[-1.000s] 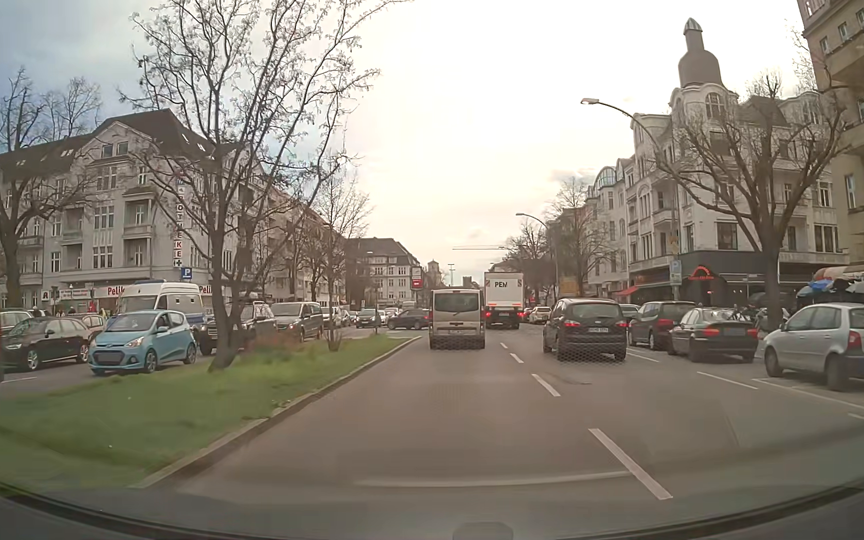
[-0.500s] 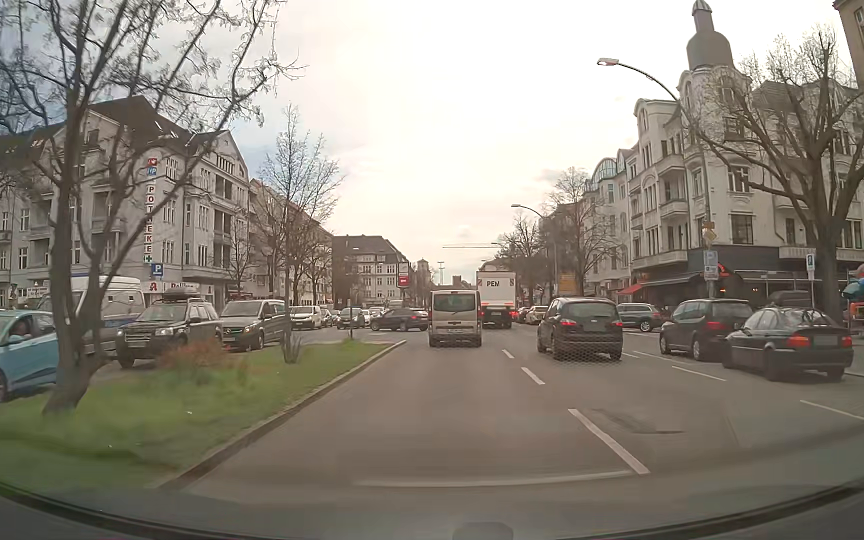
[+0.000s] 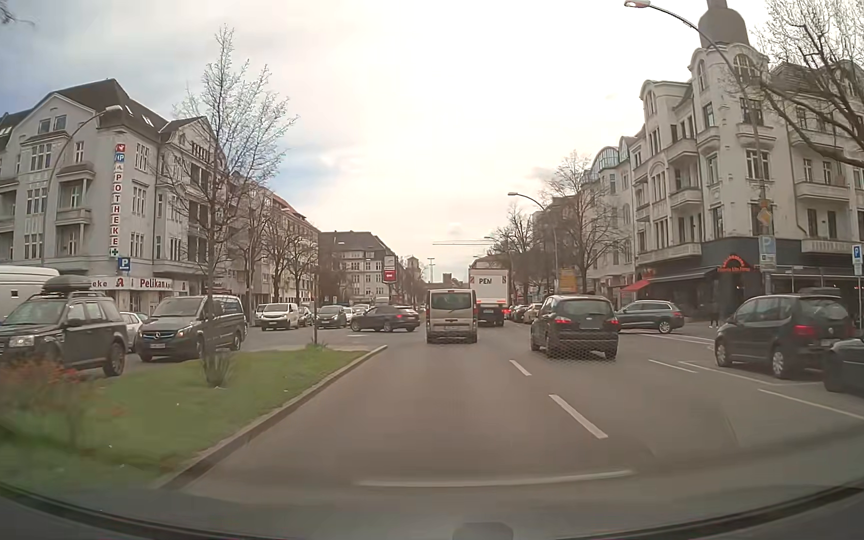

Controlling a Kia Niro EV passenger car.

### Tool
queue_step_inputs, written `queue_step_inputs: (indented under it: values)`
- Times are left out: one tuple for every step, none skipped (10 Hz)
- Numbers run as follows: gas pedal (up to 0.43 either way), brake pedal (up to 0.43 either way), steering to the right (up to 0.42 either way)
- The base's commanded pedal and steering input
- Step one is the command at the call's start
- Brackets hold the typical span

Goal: Follow the waypoints while adhering to traffic rules and regulations

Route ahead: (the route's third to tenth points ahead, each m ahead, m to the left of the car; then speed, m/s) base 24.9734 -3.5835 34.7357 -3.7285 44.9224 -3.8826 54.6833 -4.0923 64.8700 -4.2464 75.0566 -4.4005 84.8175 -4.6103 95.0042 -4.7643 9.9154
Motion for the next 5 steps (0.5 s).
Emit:
queue_step_inputs:
  values:
    - [0.118,0.0,0.012]
    - [0.118,0.0,0.011]
    - [0.098,0.0,0.01]
    - [0.067,0.0,0.01]
    - [0.059,0.0,0.01]
